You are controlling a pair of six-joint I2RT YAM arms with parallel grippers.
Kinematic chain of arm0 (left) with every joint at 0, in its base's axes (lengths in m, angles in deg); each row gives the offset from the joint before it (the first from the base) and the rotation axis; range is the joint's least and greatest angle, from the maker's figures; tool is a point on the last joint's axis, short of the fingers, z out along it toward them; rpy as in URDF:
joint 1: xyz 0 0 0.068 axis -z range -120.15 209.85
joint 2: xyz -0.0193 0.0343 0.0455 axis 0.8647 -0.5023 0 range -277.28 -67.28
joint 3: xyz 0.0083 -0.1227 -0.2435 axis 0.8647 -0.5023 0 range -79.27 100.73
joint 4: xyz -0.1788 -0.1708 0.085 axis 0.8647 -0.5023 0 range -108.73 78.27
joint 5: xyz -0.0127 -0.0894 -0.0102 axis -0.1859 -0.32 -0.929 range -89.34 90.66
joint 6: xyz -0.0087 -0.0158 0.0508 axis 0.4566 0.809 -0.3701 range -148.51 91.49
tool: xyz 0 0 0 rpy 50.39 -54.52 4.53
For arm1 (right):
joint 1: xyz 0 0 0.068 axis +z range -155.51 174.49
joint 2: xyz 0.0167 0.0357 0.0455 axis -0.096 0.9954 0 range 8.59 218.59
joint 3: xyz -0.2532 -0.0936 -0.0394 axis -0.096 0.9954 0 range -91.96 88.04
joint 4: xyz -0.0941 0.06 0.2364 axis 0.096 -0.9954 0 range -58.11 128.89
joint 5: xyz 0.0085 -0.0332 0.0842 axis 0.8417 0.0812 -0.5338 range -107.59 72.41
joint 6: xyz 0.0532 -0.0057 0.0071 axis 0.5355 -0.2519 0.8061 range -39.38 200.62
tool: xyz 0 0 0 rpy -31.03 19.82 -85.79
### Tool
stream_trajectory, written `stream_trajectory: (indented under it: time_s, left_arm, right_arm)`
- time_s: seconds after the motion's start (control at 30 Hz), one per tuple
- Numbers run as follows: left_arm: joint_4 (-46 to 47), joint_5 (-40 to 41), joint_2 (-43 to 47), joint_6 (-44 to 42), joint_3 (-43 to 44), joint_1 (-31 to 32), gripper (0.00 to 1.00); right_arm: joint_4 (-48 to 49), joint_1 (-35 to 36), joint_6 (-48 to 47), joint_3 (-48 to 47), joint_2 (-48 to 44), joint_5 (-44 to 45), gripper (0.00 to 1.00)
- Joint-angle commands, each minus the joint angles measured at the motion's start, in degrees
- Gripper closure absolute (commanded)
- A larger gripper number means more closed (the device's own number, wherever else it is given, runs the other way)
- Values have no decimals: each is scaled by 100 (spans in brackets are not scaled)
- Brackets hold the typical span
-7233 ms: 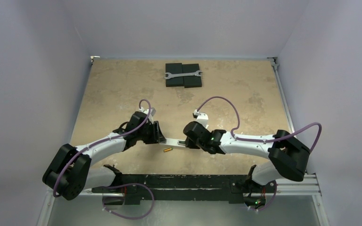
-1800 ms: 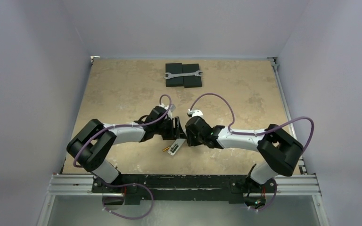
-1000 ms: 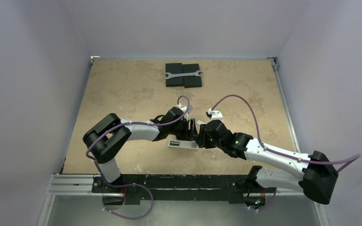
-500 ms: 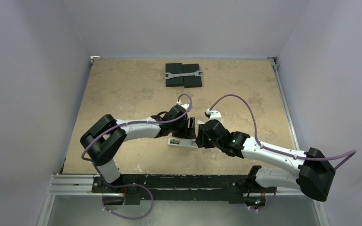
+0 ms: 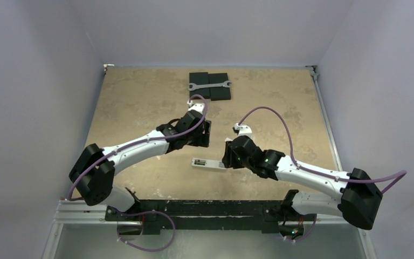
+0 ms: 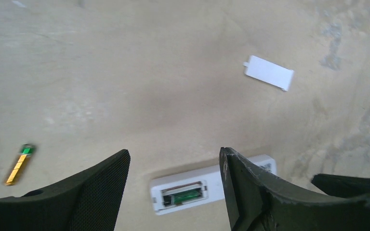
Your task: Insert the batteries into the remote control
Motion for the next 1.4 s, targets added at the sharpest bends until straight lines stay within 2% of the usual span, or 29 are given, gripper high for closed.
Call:
stream_trajectory:
  time_s: [0.0, 0.17, 0.5, 1.37]
  left_arm:
    - [-653, 586, 412, -290, 188, -537, 32]
    - [-1162, 793, 457, -590, 387, -1006, 32]
    - [-1926, 1297, 34, -1135, 722, -1127, 36]
    - [-2176, 306, -935, -1929, 277, -1483, 58]
  right_arm:
    - [272, 14, -164, -327, 100, 95, 52]
    - [398, 14, -274, -439, 212, 1, 52]
    - [590, 14, -412, -490, 202, -281, 52]
    - [853, 14, -567, -395, 300, -549, 52]
